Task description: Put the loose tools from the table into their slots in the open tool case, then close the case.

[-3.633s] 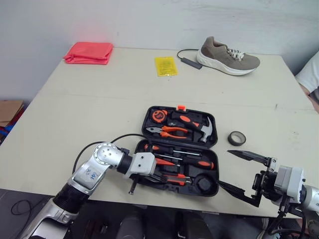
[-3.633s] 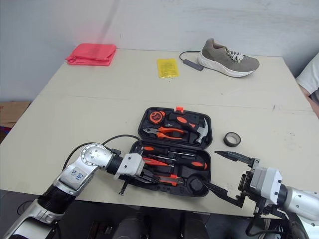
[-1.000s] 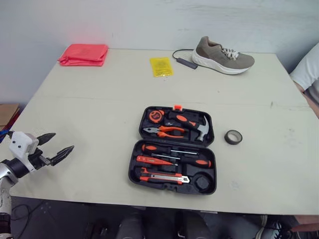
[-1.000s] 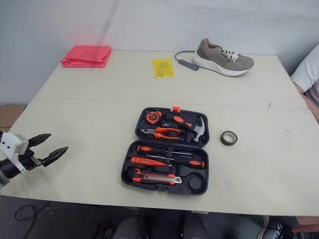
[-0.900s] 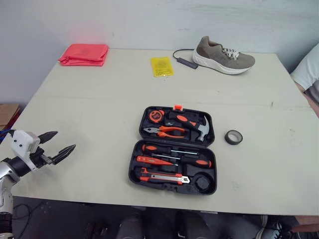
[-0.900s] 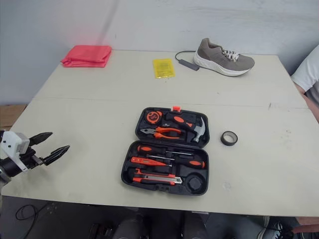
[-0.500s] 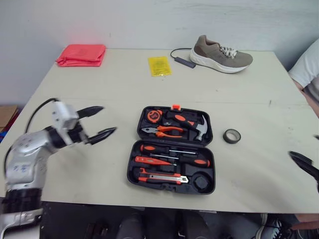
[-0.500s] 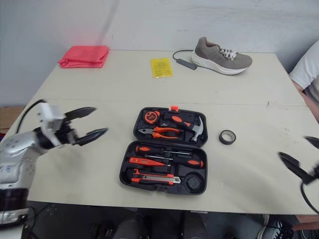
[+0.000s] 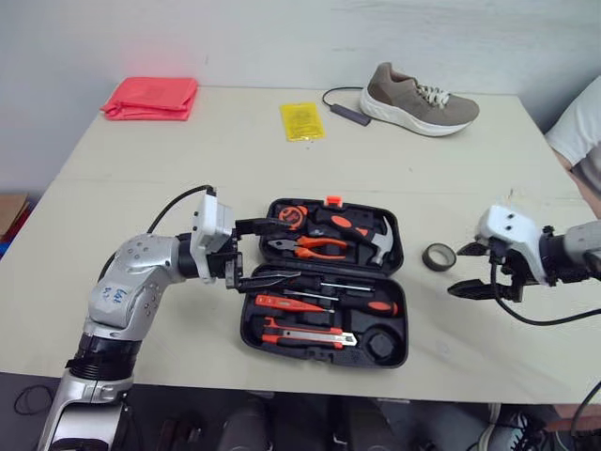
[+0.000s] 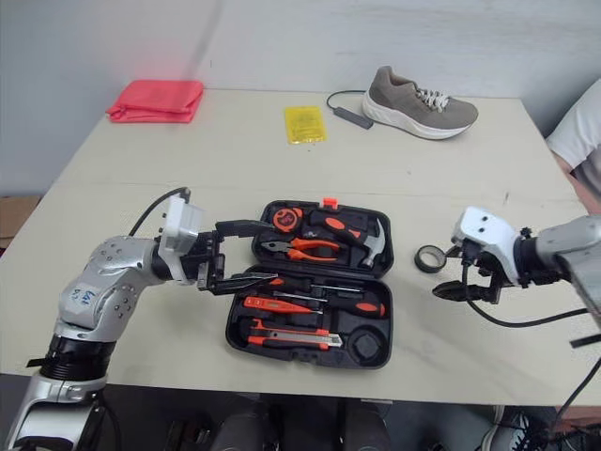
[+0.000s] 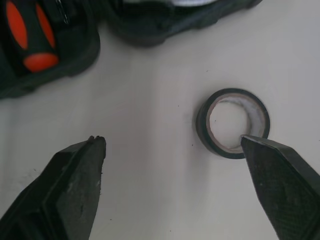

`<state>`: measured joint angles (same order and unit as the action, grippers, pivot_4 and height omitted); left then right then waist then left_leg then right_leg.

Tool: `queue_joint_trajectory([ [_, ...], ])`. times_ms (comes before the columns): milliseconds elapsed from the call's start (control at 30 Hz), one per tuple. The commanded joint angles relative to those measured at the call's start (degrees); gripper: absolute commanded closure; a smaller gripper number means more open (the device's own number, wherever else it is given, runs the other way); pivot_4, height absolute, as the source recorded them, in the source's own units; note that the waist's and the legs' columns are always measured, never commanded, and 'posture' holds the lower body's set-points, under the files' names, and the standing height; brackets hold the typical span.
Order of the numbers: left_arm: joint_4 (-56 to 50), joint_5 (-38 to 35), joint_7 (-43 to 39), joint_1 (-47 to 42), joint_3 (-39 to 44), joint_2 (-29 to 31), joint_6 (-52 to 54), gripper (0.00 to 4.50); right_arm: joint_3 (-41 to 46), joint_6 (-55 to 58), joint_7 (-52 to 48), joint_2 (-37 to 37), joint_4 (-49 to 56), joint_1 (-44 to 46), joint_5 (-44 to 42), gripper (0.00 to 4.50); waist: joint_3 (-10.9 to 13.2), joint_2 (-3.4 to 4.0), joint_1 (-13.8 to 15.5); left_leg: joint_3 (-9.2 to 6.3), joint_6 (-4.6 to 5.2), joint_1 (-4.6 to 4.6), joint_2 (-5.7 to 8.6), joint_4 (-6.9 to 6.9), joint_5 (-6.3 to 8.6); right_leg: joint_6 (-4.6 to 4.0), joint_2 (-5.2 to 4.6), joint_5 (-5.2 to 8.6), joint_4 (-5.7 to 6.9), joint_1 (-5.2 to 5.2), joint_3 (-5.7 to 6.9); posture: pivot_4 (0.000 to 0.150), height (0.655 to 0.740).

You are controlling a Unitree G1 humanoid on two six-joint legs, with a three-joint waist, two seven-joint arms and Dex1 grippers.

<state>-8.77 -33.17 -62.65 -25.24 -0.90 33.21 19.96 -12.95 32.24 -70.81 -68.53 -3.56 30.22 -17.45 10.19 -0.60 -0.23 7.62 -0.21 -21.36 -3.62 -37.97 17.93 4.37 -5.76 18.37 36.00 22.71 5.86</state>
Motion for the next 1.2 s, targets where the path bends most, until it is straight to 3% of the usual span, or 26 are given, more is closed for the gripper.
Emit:
queue_joint_trajectory([
  [33, -2.87, -0.20, 0.00, 1.02, 0.60, 0.04, -0.63, 0.01, -2.84, -3.29, -2.70, 2.88, -5.85, 4.68, 5.47, 0.00, 0.00, 0.01, 0.02, 0.03, -0.01, 0.01, -0.01, 0.00, 0.00, 0.00, 0.02, 0.00, 0.01, 0.01, 0.00, 0.150, 0.7400],
  [267, -5.23, 0.04, 0.85, 3.69, 0.73, 0.00, -0.98, 0.01, -6.80, -7.57, -6.53, 8.36, -16.05, 10.51, 12.57, 0.00, 0.01, 0.02, 0.07, 0.15, -0.01, 0.02, -0.03, -0.06, -0.01, 0.00, 0.03, 0.00, 0.10, 0.08, 0.01, 0.150, 0.7400],
  [300, -5.44, 0.06, 0.90, 3.92, 0.77, 0.05, -1.06, 0.00, -7.04, -8.25, -6.75, 9.04, -17.31, 11.32, 13.39, 0.55, 0.01, 0.03, 0.10, 0.15, -0.01, 0.02, -0.03, -0.08, -0.01, 0.00, 0.03, 0.00, 0.11, 0.08, 0.01, 0.150, 0.7400],
  [333, -5.63, 0.09, 0.88, 4.10, 0.85, 0.15, -1.20, 0.00, -7.16, -8.79, -6.93, 9.66, -18.39, 12.07, 14.18, 0.76, 0.01, 0.03, 0.12, 0.15, -0.01, 0.01, -0.02, -0.09, 0.00, 0.00, 0.01, 0.00, 0.12, 0.08, 0.01, 0.150, 0.7400],
  [567, -5.56, -0.05, -0.58, 4.67, 1.49, 0.17, -3.73, 0.00, -6.41, -14.22, -8.80, 11.18, -21.61, 13.62, 17.84, 4.25, 0.01, 0.03, 0.00, 0.16, -0.01, 0.01, -0.03, -0.07, 0.00, 0.00, 0.02, 0.00, 0.12, 0.09, 0.01, 0.150, 0.7400],
  [600, -5.45, -0.15, -0.77, 4.62, 1.47, 0.10, -3.92, 0.00, -6.04, -15.25, -9.07, 11.10, -21.64, 13.58, 17.95, 4.46, 0.01, 0.03, -0.01, 0.17, -0.01, 0.02, -0.03, -0.08, 0.00, 0.00, 0.02, 0.00, 0.12, 0.09, 0.00, 0.150, 0.7400],
  [733, -5.77, -2.02, -2.83, 4.34, 1.81, 0.49, -3.45, 0.00, -2.71, -18.35, -12.22, 9.34, -17.83, 13.28, 15.39, 4.46, 0.01, 0.04, 0.00, 0.19, -0.01, 0.02, -0.03, -0.08, 0.00, 0.00, 0.03, 0.00, 0.15, 0.10, -0.01, 0.150, 0.7400],
  [900, -6.06, -1.43, -7.12, 5.43, 2.50, 2.62, -6.39, 0.00, 3.94, -9.95, -20.32, 4.59, 2.70, 8.67, 3.32, 4.46, 0.10, 0.18, 0.07, 0.17, -0.01, 0.02, -0.04, -0.05, 0.00, 0.00, 0.03, 0.00, 0.16, 0.13, 0.00, 0.150, 0.7400],
  [1067, -6.79, -1.63, -9.49, 7.83, 2.47, 4.70, -6.41, 0.00, 5.75, 0.07, -17.87, 3.84, 26.45, -0.18, -8.09, 4.46, 0.10, 0.16, -0.01, 0.09, -0.06, 0.05, -0.14, -0.06, 0.05, -0.02, -0.12, 0.00, 0.12, 0.06, 0.01, 0.150, 0.7400],
  [1200, -6.44, -0.96, -9.71, 8.58, 2.35, 4.89, -6.54, 0.00, 4.23, 4.33, -13.42, 5.88, 36.92, -4.91, -12.40, 4.46, 0.10, 0.16, 0.07, 0.04, 0.00, 0.02, -0.09, -0.06, 0.11, -0.04, -0.32, 0.01, 0.11, 0.04, -0.01, 0.150, 0.7400],
])
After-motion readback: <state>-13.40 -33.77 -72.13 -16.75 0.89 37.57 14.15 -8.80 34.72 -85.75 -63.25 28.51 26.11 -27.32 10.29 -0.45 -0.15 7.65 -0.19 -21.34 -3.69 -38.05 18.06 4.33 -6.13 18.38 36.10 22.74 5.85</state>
